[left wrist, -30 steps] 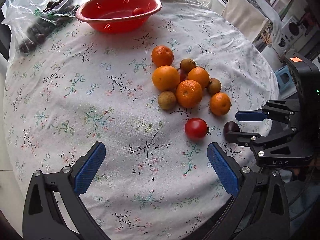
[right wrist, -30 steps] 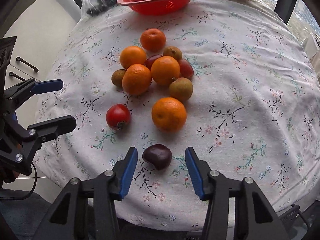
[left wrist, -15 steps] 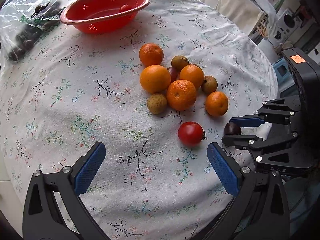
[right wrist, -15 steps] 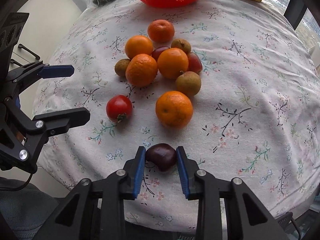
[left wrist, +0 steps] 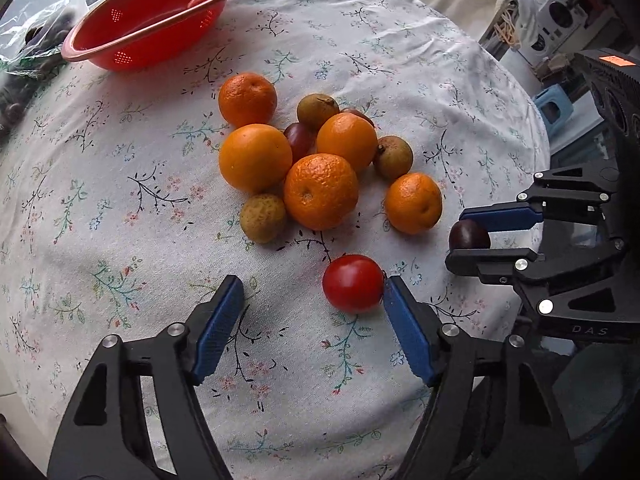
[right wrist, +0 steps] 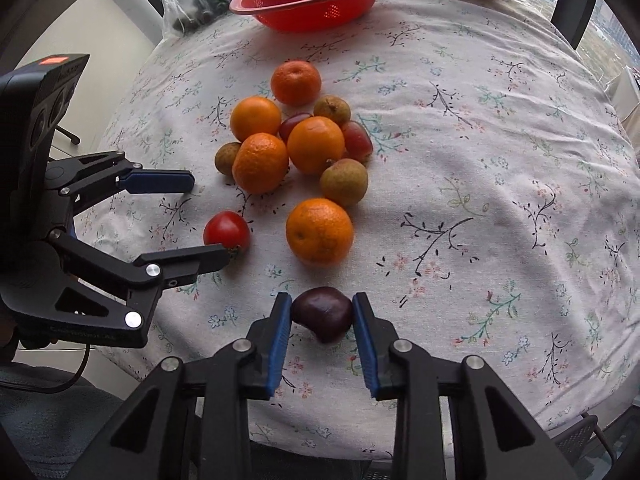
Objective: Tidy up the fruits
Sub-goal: 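Grasp a red tomato with the left tool while the right tool grasps a dark plum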
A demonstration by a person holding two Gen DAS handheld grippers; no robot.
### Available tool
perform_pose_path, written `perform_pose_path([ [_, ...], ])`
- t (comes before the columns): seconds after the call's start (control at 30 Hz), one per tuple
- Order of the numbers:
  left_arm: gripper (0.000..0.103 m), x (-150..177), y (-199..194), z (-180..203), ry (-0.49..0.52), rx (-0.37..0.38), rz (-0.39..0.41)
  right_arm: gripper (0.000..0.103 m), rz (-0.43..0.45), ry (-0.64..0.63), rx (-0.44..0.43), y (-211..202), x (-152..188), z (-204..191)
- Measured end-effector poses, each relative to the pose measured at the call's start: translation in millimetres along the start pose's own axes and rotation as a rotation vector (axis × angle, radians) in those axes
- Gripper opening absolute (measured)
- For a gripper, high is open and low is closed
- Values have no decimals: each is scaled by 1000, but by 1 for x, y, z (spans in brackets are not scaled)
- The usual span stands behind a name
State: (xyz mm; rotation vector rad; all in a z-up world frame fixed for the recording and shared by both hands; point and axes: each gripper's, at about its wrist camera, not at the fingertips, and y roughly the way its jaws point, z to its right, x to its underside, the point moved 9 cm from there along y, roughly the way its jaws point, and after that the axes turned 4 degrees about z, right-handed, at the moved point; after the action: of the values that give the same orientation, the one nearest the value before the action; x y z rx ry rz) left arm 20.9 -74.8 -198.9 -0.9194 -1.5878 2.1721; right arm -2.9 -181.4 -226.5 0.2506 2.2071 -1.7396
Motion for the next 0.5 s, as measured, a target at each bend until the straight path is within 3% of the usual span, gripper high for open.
perform_pose_path([
  [0.23, 67, -5, 6, 6, 25, -6, 4, 34, -1, 12, 2, 0, -2, 4],
  [0.5, 46, -4, 4, 3, 19, 12, 12, 34, -4, 9, 3, 2, -3, 3],
])
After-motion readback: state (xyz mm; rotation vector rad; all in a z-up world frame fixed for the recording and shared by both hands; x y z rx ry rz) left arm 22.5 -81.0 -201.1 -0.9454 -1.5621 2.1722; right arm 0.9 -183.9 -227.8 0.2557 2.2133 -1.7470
